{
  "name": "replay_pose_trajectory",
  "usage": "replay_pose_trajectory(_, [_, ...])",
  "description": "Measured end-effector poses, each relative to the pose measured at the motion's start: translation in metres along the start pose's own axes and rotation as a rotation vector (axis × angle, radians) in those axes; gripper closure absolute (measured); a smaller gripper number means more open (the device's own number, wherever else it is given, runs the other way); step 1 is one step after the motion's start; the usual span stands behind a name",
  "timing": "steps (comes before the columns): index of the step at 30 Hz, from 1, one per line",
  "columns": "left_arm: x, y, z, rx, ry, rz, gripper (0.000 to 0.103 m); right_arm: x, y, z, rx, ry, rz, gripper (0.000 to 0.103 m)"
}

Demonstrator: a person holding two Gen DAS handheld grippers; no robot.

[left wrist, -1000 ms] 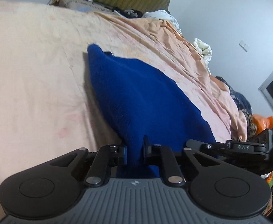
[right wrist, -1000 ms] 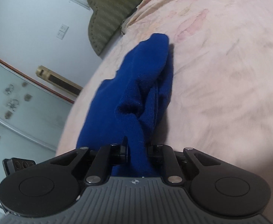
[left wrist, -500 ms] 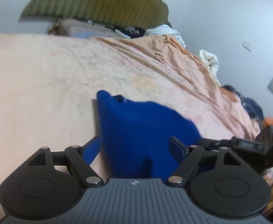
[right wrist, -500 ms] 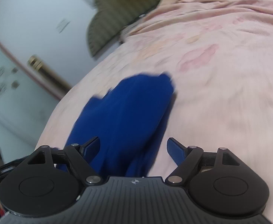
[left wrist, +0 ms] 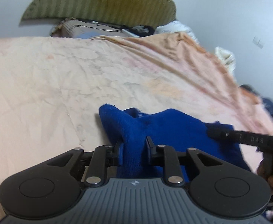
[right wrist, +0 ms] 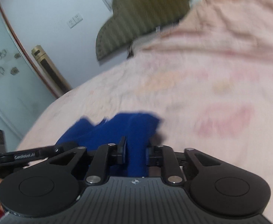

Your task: Fold small clothes

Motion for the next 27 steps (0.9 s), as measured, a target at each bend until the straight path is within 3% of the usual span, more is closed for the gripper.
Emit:
replay_pose_trajectory(2, [0.009, -0.001, -0.005, 0.008, -0.054, 0.052, 0.077, 0.002, -0.002, 0.014, -0.029, 0.113, -0.051, 0.084])
replay_pose_trajectory(3, [0.014, -0.001, -0.012, 0.017, -0.079, 0.073, 0.075, 0.004, -0.001, 0.020, -0.064, 0.146, -0.048, 0.072])
replay_pose_trajectory(4, [0.018, -0.001, -0.021, 0.031, -0.110, 0.090, 0.067, 0.005, 0.001, 0.020, -0.081, 0.173, -0.038, 0.066])
replay_pose_trajectory(7, [0.023, 0.007, -0.058, 0.101, -0.168, 0.084, 0.012, -0.011, 0.003, -0.012, -0.007, 0.286, -0.087, 0.059])
replay_pose_trajectory(9, [0.026, 0.016, -0.079, 0.142, -0.171, 0.068, 0.009, -0.028, 0.008, -0.042, 0.045, 0.330, -0.115, 0.046])
replay_pose_trajectory(12, [0.031, 0.033, -0.073, 0.078, -0.267, 0.155, 0.009, -0.059, 0.028, -0.064, 0.045, 0.195, -0.191, 0.018])
replay_pose_trajectory(14, [0.030, 0.039, -0.066, 0.037, -0.355, 0.192, 0.009, -0.066, 0.045, -0.055, -0.035, 0.194, -0.228, 0.016])
replay_pose_trajectory(17, [0.033, 0.042, -0.087, 0.042, -0.336, 0.148, 0.009, -0.053, 0.056, -0.042, -0.105, 0.391, -0.221, 0.019])
replay_pose_trajectory(20, [0.037, 0.054, -0.108, 0.038, -0.348, 0.117, 0.009, -0.058, 0.054, -0.071, -0.027, 0.389, -0.121, 0.016])
replay_pose_trajectory(22, [0.040, 0.065, -0.117, 0.033, -0.347, 0.080, 0.009, -0.068, 0.059, -0.087, 0.003, 0.401, -0.095, 0.004])
replay_pose_trajectory(23, [0.041, 0.071, -0.120, 0.026, -0.337, 0.062, 0.009, -0.072, 0.064, -0.092, 0.006, 0.394, -0.090, 0.000])
replay_pose_trajectory(27, [0.044, 0.091, -0.130, -0.027, -0.311, 0.021, 0.009, -0.091, 0.087, -0.100, -0.042, 0.357, -0.090, 0.000])
Point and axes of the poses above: each gripper's, at about its wrist camera, not at the fingertips, and z roughly the way its jaws point, x to its right, y to its underside, the point moved 4 cm from there along z, roughly the way its jaws point, and after that the axes turned 2 degrees about -z, right-handed, at the moved point
